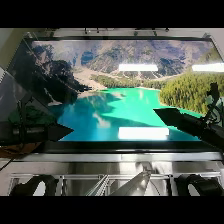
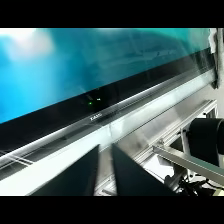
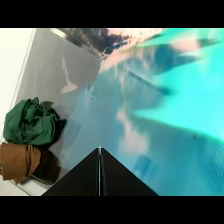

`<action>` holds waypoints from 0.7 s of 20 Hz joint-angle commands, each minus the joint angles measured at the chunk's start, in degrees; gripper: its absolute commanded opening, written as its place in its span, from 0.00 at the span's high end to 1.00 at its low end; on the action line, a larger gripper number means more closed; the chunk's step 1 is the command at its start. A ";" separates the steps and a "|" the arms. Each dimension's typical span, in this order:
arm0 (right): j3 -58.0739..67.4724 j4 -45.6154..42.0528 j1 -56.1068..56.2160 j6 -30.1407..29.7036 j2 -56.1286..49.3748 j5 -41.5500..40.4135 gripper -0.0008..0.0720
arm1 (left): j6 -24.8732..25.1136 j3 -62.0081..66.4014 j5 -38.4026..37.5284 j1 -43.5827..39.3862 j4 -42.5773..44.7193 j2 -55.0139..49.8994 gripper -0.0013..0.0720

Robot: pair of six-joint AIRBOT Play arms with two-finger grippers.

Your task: Fold the shirts.

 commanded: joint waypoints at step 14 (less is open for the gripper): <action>-0.02 0.00 0.04 0.00 0.04 0.02 0.95 | -5.14 29.14 -7.82 38.93 24.57 -32.04 0.01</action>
